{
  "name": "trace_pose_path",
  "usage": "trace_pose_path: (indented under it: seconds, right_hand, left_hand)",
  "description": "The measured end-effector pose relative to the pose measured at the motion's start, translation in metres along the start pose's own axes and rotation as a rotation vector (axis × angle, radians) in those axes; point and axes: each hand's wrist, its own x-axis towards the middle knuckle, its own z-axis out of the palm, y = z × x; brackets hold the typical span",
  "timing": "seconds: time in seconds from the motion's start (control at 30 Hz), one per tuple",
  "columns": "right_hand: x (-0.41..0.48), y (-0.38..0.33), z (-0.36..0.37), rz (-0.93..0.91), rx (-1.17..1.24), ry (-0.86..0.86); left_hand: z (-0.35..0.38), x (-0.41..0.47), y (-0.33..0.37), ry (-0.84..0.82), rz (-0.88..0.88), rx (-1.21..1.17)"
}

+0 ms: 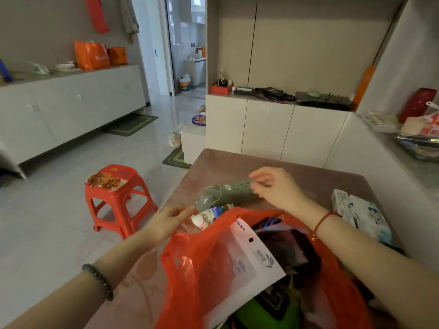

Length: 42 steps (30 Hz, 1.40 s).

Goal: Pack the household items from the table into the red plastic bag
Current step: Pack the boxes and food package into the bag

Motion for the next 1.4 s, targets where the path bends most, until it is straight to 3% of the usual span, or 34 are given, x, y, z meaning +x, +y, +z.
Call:
trace_pose_path:
  seconds: [0.23,0.37,0.43,0.57,0.63,0.73,0.87,0.97,1.07,1.17,1.3,1.4]
  right_hand:
    - [0.089,0.064,0.077,0.236,-0.493,-0.551]
    - [0.119,0.09,0.111,0.389,-0.48,-0.683]
    - [0.121,0.101,0.126,0.481,-0.321,-0.617]
    - [0.112,0.126,0.158,0.621,0.012,-0.446]
    - [0.11,0.131,0.16,0.695,0.172,-0.354]
    - [0.105,0.115,0.142,0.684,0.205,-0.3]
    - [0.092,0.072,0.089,0.526,0.428,-0.219]
    - [0.081,0.032,0.035,0.365,0.657,-0.179]
    - [0.066,-0.003,-0.015,0.162,0.596,-0.249]
    - [0.051,-0.021,-0.047,0.04,0.625,-0.285]
    - [0.051,0.005,-0.092,0.067,0.84,-0.239]
    - [0.053,0.07,-0.103,0.324,0.664,-0.016]
  left_hand:
    - [0.019,0.075,-0.056,0.065,-0.383,-0.161]
    - [0.039,0.101,-0.085,-0.071,-0.535,-0.404]
    - [0.052,0.115,-0.096,-0.064,-0.529,-0.581]
    - [0.074,0.133,-0.101,0.141,-0.488,-0.928]
    - [0.073,0.129,-0.102,0.143,-0.513,-0.911]
    - [0.06,0.115,-0.094,0.043,-0.5,-0.801]
    - [0.036,0.091,-0.055,-0.088,-0.373,-0.633]
    - [0.021,0.077,0.002,-0.023,-0.154,-0.529]
    - [0.014,0.065,0.066,-0.038,0.156,-0.355]
    - [0.031,0.055,0.109,-0.142,0.263,-0.253]
    - [0.06,0.053,0.129,-0.043,0.201,-0.532]
    - [0.069,0.059,0.131,-0.041,0.099,-0.829]
